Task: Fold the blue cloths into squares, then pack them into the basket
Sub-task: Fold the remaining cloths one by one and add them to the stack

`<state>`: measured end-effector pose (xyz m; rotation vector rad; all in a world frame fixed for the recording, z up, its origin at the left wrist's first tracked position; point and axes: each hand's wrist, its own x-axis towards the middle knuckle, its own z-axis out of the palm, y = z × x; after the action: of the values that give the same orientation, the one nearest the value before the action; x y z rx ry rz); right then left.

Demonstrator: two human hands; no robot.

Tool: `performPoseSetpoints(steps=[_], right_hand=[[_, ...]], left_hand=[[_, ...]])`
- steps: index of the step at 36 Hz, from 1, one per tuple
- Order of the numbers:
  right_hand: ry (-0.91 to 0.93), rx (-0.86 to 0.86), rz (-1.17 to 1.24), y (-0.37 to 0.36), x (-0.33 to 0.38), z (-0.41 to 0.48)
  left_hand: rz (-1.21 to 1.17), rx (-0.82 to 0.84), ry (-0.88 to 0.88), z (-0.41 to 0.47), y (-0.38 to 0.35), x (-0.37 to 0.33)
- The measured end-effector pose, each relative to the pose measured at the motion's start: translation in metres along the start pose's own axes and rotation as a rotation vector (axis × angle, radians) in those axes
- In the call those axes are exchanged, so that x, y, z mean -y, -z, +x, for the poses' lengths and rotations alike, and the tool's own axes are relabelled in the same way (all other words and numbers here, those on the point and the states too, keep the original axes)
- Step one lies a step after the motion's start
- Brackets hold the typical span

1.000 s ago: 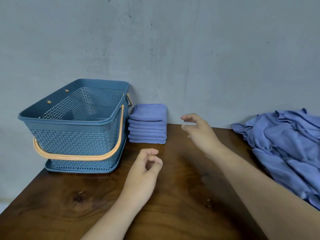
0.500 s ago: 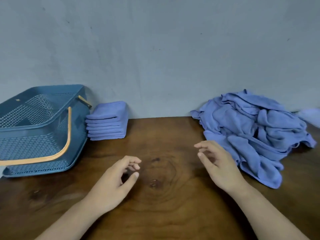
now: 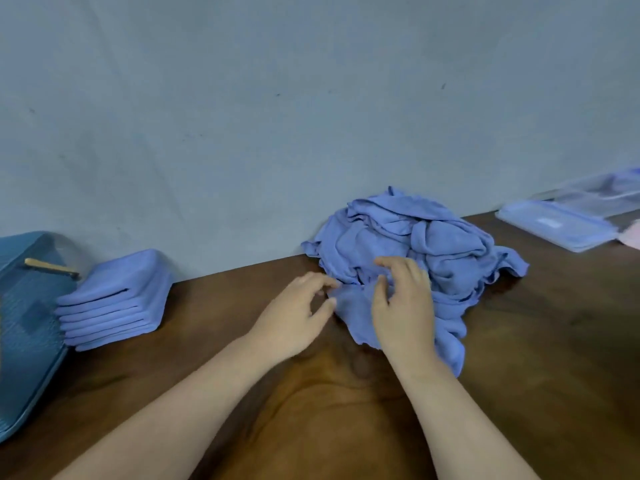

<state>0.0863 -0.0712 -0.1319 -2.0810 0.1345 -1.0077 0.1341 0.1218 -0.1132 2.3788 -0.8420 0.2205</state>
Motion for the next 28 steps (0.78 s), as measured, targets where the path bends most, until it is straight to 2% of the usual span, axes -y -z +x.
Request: performPoseSetpoints(steps=[5, 8, 14, 18, 23, 28], right_hand=[[-0.034, -0.1, -0.236, 0.009, -0.009, 0.01], [-0.071, -0.174, -0.267, 0.012, -0.013, 0.014], [-0.125, -0.198, -0.295, 0.009, -0.024, 0.014], [-0.12, -0.194, -0.309, 0.008, -0.026, 0.015], [-0.131, -0.191, -0.295, 0.011, -0.023, 0.018], [-0.113, -0.193, -0.304, 0.013, -0.02, 0.018]], left_hand=[[0.04, -0.094, -0.096, 0.103, -0.01, -0.03], [0.133, -0.12, -0.139, 0.156, -0.013, -0.047], [0.427, 0.044, 0.011, 0.219, -0.023, -0.066], [0.544, -0.015, -0.032, 0.23, -0.031, -0.059], [0.491, -0.075, -0.026, 0.215, -0.014, -0.044], [0.423, -0.09, 0.114, 0.173, 0.012, -0.003]])
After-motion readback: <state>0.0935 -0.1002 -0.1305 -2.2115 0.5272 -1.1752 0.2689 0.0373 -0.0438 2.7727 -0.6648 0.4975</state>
